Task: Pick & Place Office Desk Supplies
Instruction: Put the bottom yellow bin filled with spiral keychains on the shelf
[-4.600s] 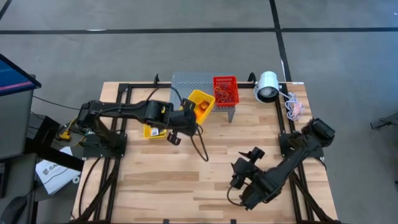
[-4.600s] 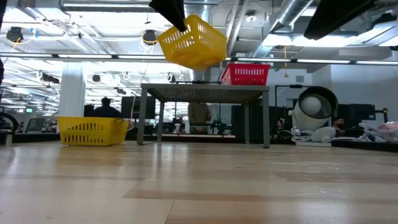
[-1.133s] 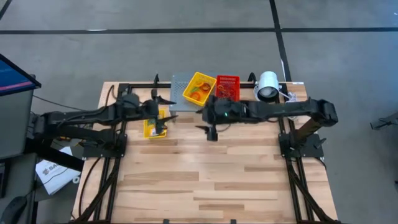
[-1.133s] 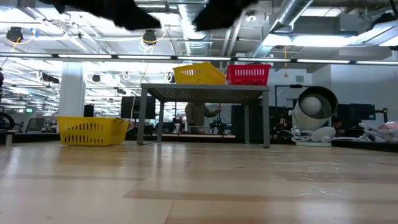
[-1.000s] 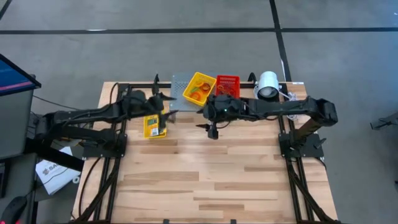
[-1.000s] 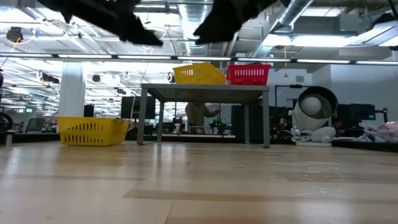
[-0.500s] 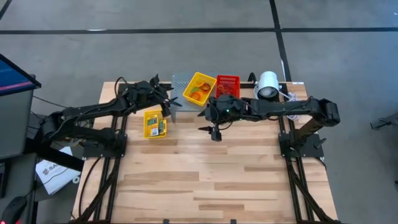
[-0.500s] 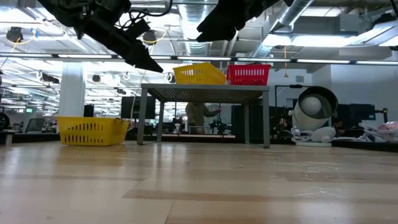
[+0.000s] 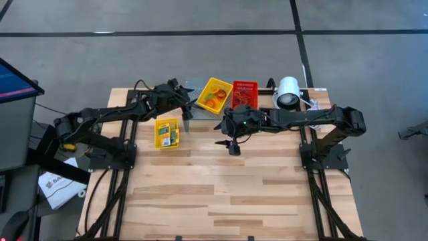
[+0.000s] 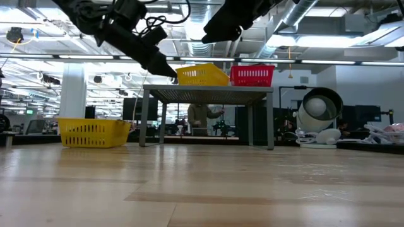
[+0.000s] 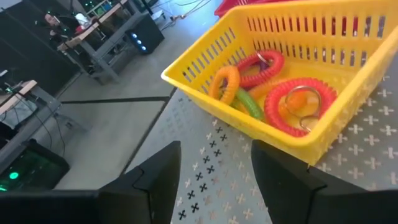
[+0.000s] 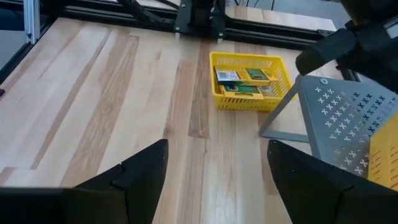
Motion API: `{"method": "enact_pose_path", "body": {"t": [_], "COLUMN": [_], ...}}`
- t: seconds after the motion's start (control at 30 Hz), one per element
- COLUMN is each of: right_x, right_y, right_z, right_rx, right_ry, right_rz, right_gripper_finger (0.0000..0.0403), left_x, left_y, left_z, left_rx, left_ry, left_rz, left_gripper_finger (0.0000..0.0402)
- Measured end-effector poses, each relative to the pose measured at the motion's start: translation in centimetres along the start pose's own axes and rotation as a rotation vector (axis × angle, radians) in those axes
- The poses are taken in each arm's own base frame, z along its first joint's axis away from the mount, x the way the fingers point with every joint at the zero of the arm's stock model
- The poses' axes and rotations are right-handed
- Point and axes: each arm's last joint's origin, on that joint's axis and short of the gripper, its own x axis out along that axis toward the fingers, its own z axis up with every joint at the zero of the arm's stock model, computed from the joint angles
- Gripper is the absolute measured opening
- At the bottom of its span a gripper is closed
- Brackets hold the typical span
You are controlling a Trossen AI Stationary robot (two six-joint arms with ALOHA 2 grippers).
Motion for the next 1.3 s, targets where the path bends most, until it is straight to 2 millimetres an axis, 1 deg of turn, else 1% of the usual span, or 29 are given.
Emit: {"method": "enact_pose_path", "body": {"t": [0.17, 0.27, 0.47, 0.6, 0.8, 0.9, 1.3], "right_x": [-0.6, -1.5, -3.9, -4.6, -4.5, -4.3, -4.4], "right_y": [-0.4, -0.9, -1.6, -1.7, -1.7, -1.7, -1.7], "right_z": [0.1, 0.4, 1.2, 1.5, 1.4, 1.3, 1.3], "right_rx": [0.012, 0.021, 0.027, 0.030, 0.031, 0.031, 0.031], "right_ry": [-0.002, -0.023, -0.076, -0.096, -0.092, -0.077, -0.083], "right_rz": [-0.011, -0.039, -0.173, -0.182, -0.183, -0.180, -0.182], "right_gripper_finger": [0.0270, 0.0270, 0.0270, 0.0270, 0.0270, 0.0270, 0.0270], "left_x": [0.0, -0.2, -0.4, -0.5, -0.5, -0.6, -0.8], "left_y": [-0.2, -0.6, -1.3, -1.7, -1.9, -2.1, -2.9], "left_z": [0.4, 0.6, 0.9, 1.2, 1.3, 1.4, 2.0], "left_rx": [0.002, 0.004, 0.012, 0.014, -0.005, -0.012, -0.005], "left_ry": [-0.011, -0.011, -0.024, -0.042, -0.047, -0.067, -0.105], "left_rz": [-0.008, -0.025, -0.056, -0.078, -0.089, -0.124, -0.151], "left_gripper_finger": [0.0186, 0.0186, 0.0184, 0.0182, 0.0182, 0.0182, 0.0182]}}
